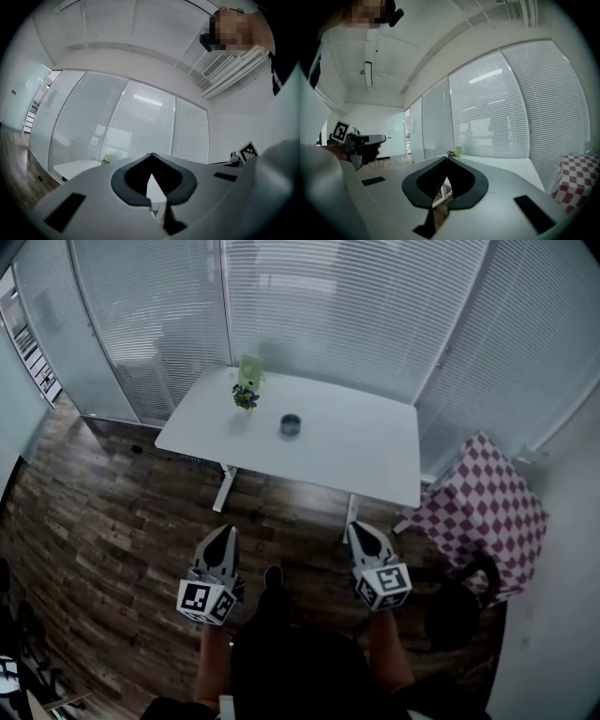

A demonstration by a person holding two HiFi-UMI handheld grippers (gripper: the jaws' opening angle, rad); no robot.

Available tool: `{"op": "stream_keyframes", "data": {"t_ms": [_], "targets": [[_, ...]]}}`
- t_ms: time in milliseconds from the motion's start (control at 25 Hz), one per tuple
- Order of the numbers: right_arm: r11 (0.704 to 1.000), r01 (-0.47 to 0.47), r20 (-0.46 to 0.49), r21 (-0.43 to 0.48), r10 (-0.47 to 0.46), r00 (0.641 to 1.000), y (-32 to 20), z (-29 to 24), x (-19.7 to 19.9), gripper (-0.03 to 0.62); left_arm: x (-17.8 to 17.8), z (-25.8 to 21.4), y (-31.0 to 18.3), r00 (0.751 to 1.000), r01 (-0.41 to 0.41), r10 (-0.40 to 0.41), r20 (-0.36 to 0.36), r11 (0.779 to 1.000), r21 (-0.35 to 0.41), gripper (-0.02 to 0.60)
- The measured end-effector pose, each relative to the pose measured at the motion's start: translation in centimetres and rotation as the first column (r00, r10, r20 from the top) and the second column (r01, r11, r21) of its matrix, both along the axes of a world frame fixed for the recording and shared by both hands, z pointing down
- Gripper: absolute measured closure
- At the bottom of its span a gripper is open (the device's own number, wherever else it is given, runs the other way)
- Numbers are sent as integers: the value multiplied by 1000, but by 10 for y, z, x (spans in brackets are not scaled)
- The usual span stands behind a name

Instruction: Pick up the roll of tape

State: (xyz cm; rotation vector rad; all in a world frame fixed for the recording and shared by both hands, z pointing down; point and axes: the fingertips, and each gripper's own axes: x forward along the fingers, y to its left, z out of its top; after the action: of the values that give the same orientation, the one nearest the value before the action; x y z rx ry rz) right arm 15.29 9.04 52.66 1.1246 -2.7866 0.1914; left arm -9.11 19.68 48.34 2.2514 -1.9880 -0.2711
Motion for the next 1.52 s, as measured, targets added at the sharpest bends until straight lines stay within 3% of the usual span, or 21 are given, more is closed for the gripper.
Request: {"op": "stream_keyframes", "data": {"t_ms": [320,560,720,960,1160,1520], "targets": [[999,-27,2,-32,28,1000,-54,7,-26,586,-25,8,-53,1000,-10,11,16,1000,-18,575],[995,-104,4,-7,104,995,-100,2,-44,586,-56,15,-88,1000,-5,5,-1,1000,-27,575],[995,-100,8,-21,100,995,-126,-4,-63,586,-83,6,-116,1000,1,-1,-5,1000,-13,575],[990,-137,21,-38,137,990,-153,-7,-82,586,-101,-2,-156,998,-45,46,38,999,-19,575],[987,-155,34,-39,156,987,-174,-8,-92,586,-116,3,-184,998,-57,57,6,998,-15,575],[982,-186,10,-28,187,982,-193,-9,-102,586,-124,7,-217,992,-115,117,39,993,-32,575]]}}
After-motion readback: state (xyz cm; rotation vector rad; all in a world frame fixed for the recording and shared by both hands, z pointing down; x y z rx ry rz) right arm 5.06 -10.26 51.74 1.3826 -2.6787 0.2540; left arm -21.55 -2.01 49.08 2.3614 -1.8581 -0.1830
